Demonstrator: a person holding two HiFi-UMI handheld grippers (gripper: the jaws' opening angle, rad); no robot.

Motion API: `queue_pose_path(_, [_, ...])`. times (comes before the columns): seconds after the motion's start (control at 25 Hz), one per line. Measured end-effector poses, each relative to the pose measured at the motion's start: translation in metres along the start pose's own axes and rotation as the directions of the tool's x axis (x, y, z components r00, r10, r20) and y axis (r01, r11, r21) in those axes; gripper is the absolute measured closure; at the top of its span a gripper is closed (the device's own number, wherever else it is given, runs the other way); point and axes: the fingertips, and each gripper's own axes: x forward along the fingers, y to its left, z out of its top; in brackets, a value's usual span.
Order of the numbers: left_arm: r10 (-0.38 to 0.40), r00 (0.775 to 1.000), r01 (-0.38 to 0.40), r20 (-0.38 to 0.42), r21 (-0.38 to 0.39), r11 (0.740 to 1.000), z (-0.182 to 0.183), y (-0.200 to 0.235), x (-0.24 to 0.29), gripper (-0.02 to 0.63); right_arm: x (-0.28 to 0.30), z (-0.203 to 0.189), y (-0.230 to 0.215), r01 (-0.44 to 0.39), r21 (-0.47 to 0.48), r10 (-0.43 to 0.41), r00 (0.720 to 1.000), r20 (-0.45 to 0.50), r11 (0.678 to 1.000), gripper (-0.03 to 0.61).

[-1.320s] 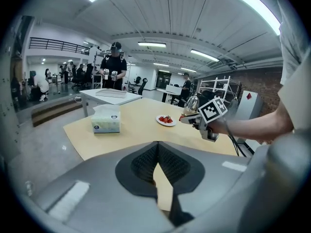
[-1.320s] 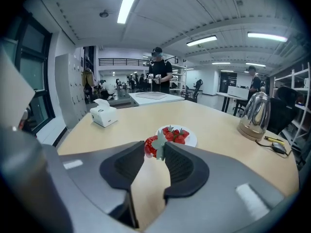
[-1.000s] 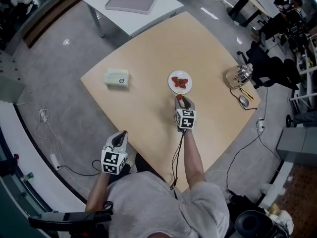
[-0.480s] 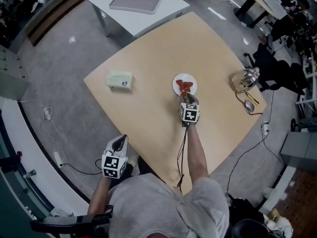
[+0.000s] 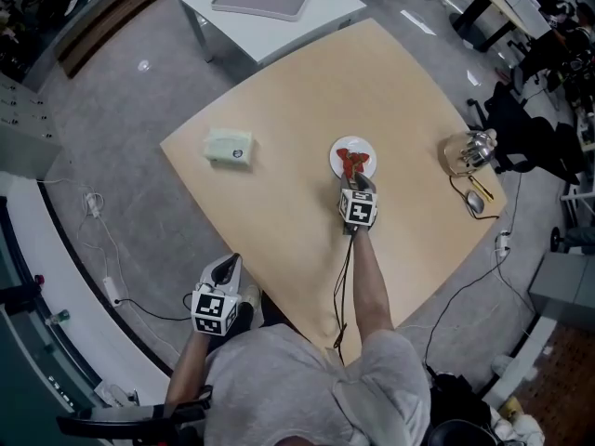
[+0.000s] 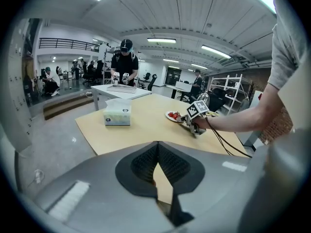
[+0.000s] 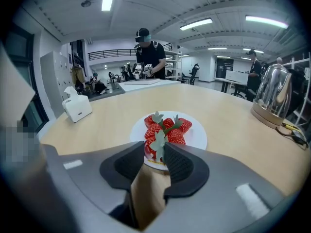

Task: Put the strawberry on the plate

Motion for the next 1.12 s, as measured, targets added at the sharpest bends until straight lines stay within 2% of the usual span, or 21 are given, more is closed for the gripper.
queue_pose_path(0.32, [0.015, 1.000, -0.015, -0.006, -0.016, 1.000, -0.002, 0.002, -0.001, 0.594, 0.001, -0.001, -0.003, 0.027, -0.002, -0.027, 1.000, 0.000, 1.000, 0.433])
queue_pose_path(0.72, [0.011, 1.000, -0.011, -0.007, -0.002, 1.000, 0.000, 0.001, -0.004, 0.594, -0.007, -0.003, -0.004, 0.041, 0.018, -0.042, 0.999, 0.019, 0.999, 0.390])
queue_pose_path(1.0, [0.002, 1.000, -0.002, 0.011, 0.021, 1.000, 0.005, -0.003, -0.005, 0.594, -0.024, 0.000, -0.002, 0.033, 0.019, -0.034, 0.998, 0.049, 0.999, 0.391])
queue_pose_path(1.12, [-0.005, 1.000, 0.004, 0.022, 0.031, 1.000, 0.011, -0.004, -0.006, 0.594, -0.038, 0.005, 0.000, 0.037, 0.015, -0.038, 0.996, 0.077, 0.999, 0.417])
